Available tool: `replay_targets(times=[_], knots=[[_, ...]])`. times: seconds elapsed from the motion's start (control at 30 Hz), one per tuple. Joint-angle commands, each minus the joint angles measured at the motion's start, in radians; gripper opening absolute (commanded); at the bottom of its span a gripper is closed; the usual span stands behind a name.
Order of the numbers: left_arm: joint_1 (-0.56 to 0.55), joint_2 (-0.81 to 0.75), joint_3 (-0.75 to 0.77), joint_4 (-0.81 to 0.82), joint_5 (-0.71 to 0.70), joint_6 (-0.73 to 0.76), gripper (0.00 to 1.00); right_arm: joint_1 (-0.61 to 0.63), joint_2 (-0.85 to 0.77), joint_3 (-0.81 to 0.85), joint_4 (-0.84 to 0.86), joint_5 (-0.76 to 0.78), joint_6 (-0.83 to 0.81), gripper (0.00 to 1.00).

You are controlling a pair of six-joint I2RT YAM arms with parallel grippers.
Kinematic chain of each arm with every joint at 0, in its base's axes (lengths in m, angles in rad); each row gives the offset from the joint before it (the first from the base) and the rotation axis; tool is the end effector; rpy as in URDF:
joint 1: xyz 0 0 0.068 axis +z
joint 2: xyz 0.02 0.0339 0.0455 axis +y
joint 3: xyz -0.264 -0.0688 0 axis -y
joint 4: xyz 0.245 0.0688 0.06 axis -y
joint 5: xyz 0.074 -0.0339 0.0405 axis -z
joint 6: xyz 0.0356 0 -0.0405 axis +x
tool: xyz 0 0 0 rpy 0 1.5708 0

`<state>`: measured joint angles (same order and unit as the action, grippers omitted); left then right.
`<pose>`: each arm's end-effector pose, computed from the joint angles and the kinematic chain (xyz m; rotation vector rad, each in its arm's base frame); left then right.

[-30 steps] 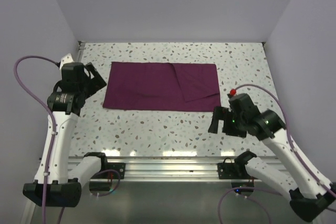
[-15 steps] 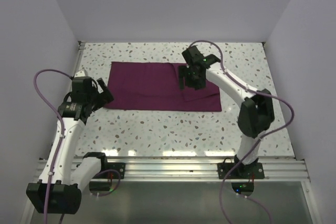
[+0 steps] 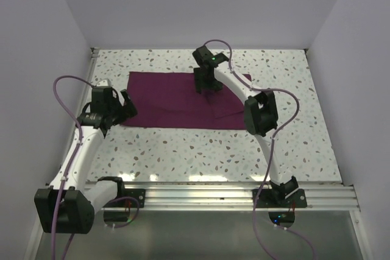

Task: Open and lay out the surgical kit
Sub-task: Open the surgical kit at the center of the board.

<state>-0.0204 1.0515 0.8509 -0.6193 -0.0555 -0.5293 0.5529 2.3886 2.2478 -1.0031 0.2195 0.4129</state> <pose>0.2158 -0.0024 0.2726 -0.6289 2.3138 -0.1924 0.4369 0.2605 0.2201 -0.1229 2.6619 0.0081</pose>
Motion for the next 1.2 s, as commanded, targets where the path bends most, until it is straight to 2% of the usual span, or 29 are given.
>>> replay_targets(times=[0.0,0.17,0.23,0.37,0.4,0.43,0.47,0.57,0.67,0.97,1.17], knots=[[-0.003,0.015,-0.009,0.084,0.01,0.049,1.0,0.013,0.055,0.102,-0.075,0.053,-0.019,0.7],[-0.001,0.041,-0.003,0.098,0.002,0.066,1.0,0.013,0.107,0.121,-0.088,0.126,-0.023,0.67],[-0.001,0.045,-0.003,0.102,-0.003,0.072,1.0,0.013,0.112,0.108,-0.092,0.147,-0.028,0.62],[-0.001,0.05,-0.003,0.099,-0.014,0.08,1.0,0.013,0.107,0.075,-0.092,0.19,-0.033,0.44],[-0.001,0.05,-0.007,0.101,-0.014,0.081,1.0,0.015,0.107,0.062,-0.088,0.193,-0.033,0.36],[-0.001,0.05,-0.009,0.102,-0.014,0.08,1.0,0.015,0.106,0.058,-0.089,0.196,-0.037,0.32],[-0.001,0.05,-0.009,0.104,-0.012,0.078,1.0,0.015,0.104,0.055,-0.089,0.205,-0.037,0.22],[-0.001,0.051,-0.009,0.107,-0.007,0.072,1.0,0.013,0.086,0.05,-0.094,0.213,-0.034,0.07],[-0.001,0.054,-0.003,0.101,-0.01,0.068,1.0,0.013,0.049,0.049,-0.1,0.216,-0.034,0.0],[-0.001,0.065,0.054,0.089,-0.05,0.049,1.0,0.013,-0.17,-0.068,-0.121,0.205,-0.023,0.0],[-0.001,0.103,0.172,0.037,-0.066,0.034,1.0,0.044,-0.408,-0.345,-0.134,0.058,-0.014,0.0]])
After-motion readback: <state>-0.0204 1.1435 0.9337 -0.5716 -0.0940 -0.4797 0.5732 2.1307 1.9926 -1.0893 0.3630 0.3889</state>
